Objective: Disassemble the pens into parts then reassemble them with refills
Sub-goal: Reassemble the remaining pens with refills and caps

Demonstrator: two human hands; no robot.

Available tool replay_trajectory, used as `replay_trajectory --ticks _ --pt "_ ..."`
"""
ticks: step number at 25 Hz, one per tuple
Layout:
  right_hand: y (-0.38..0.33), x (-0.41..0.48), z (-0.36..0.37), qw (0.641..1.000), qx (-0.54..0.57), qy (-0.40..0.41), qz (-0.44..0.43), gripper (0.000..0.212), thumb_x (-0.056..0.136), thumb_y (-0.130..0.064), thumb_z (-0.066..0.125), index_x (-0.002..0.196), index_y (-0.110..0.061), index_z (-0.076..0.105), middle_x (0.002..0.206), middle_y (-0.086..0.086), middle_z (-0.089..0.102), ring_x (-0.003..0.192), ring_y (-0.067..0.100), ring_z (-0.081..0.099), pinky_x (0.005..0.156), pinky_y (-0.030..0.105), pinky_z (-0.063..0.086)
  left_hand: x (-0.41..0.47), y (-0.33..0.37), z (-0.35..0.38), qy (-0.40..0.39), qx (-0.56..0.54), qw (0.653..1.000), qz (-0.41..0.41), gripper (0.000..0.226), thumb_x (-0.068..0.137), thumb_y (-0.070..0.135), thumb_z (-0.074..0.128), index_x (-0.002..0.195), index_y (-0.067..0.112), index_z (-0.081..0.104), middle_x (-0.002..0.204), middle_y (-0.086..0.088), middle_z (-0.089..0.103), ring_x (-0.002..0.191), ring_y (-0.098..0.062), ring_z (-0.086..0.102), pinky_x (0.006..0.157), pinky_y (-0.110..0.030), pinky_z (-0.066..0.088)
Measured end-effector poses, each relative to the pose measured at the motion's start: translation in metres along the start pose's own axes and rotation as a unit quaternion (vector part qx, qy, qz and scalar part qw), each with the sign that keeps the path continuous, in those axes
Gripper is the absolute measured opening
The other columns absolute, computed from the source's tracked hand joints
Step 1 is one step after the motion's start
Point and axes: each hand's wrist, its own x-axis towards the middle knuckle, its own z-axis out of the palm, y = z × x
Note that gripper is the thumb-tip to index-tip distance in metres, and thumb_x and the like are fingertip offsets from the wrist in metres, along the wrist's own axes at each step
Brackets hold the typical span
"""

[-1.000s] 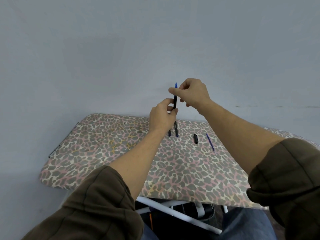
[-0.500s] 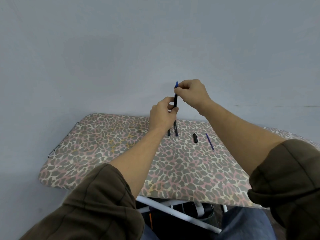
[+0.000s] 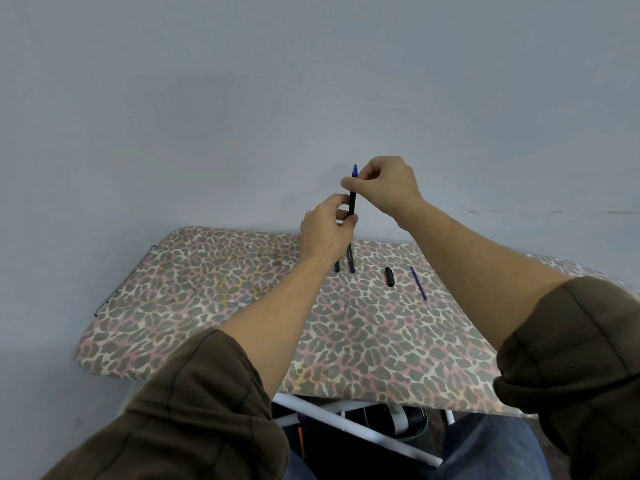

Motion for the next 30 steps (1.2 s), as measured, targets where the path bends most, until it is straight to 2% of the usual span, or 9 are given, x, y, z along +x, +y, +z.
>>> replay_trajectory --ticks 2,5,9,13,15,17,20,25,30 --pt "0.0012 0.0007 -0.0005 1.0 0.028 -0.007 0.011 0.023 0.082 -0.036 0.079 0.083 -0.015 0.069 0.074 -0.006 0.062 0.066 0.013 0.056 0.059 0.027 0.046 -0.0005 0.0 -0.0001 0.0 -0.002 1.0 0.001 0.027 0.095 0.024 0.068 0.121 0.031 0.066 0.098 0.008 0.076 0.082 -0.009 0.071 0.073 -0.025 0.052" --pt "0.0016 0.0004 0.001 0.999 0.042 -0.031 0.005 0.015 0.087 -0.024 0.07 0.091 -0.012 0.077 0.079 -0.001 0.064 0.069 0.016 0.054 0.065 0.031 0.046 0.001 0.0001 -0.0013 0.001 -0.001 1.0 -0.002 0.027 0.096 0.024 0.068 0.122 0.031 0.066 0.098 0.008 0.076 0.082 -0.01 0.071 0.072 -0.025 0.052" --pt "-0.0009 0.0009 0.0013 1.0 0.003 -0.005 0.01 0.02 0.083 -0.03 0.079 0.079 -0.012 0.071 0.071 -0.006 0.061 0.063 0.011 0.054 0.059 0.026 0.045 0.0006 -0.0013 -0.0006 0.001 0.001 1.0 0.001 0.027 0.096 0.024 0.068 0.122 0.031 0.066 0.098 0.008 0.076 0.084 -0.011 0.071 0.073 -0.025 0.052" --pt "0.0022 0.0017 -0.0001 0.998 0.044 -0.037 0.014 0.012 0.088 -0.023 0.07 0.091 -0.014 0.079 0.078 -0.007 0.065 0.071 0.015 0.056 0.06 0.026 0.042 0.0014 -0.0009 -0.0008 0.003 0.001 1.0 0.004 0.026 0.095 0.024 0.068 0.12 0.031 0.066 0.097 0.008 0.076 0.083 -0.011 0.071 0.073 -0.026 0.052" --pt "0.0015 0.0012 0.001 0.999 0.013 -0.034 0.003 0.01 0.089 -0.022 0.073 0.085 -0.014 0.077 0.075 -0.005 0.065 0.066 0.012 0.055 0.06 0.025 0.044 0.0013 -0.002 -0.0006 0.004 0.002 1.0 0.006 0.026 0.095 0.024 0.068 0.12 0.032 0.066 0.093 0.011 0.074 0.082 -0.01 0.07 0.069 -0.022 0.049" --pt "0.0006 0.0009 0.0012 1.0 -0.007 -0.016 0.003 0.018 0.086 -0.027 0.079 0.076 -0.015 0.071 0.07 -0.007 0.062 0.061 0.009 0.054 0.057 0.023 0.043 0.0001 -0.0024 0.0002 0.003 0.003 1.0 0.006 0.026 0.095 0.024 0.068 0.12 0.032 0.066 0.088 0.014 0.07 0.08 -0.009 0.069 0.065 -0.017 0.045" --pt "0.0033 0.0018 -0.0004 0.999 0.03 -0.002 0.016 0.022 0.084 -0.03 0.078 0.077 -0.011 0.07 0.071 -0.005 0.06 0.065 0.014 0.054 0.057 0.027 0.043 0.0003 -0.0001 0.0011 0.004 0.006 1.0 0.008 0.026 0.094 0.025 0.069 0.118 0.032 0.065 0.09 0.012 0.072 0.077 -0.007 0.069 0.062 -0.014 0.043" --pt "0.0006 0.0022 0.0021 1.0 -0.015 -0.022 -0.007 0.021 0.091 -0.021 0.071 0.086 -0.001 0.073 0.069 0.001 0.056 0.061 0.018 0.048 0.057 0.027 0.041 0.0022 -0.0026 0.0033 0.004 0.023 1.0 0.008 0.022 0.093 0.023 0.07 0.114 0.03 0.065 0.09 0.011 0.072 0.08 -0.013 0.069 0.067 -0.024 0.046" --pt "0.0011 0.0035 0.0046 0.999 -0.049 -0.005 -0.007 0.025 0.09 -0.029 0.074 0.074 -0.014 0.062 0.067 -0.005 0.057 0.059 0.011 0.05 0.058 0.028 0.044 0.0072 -0.0026 0.0036 0.004 0.038 0.999 0.009 0.021 0.092 0.022 0.07 0.111 0.029 0.065 0.093 0.006 0.075 0.08 -0.016 0.069 0.079 -0.035 0.057"
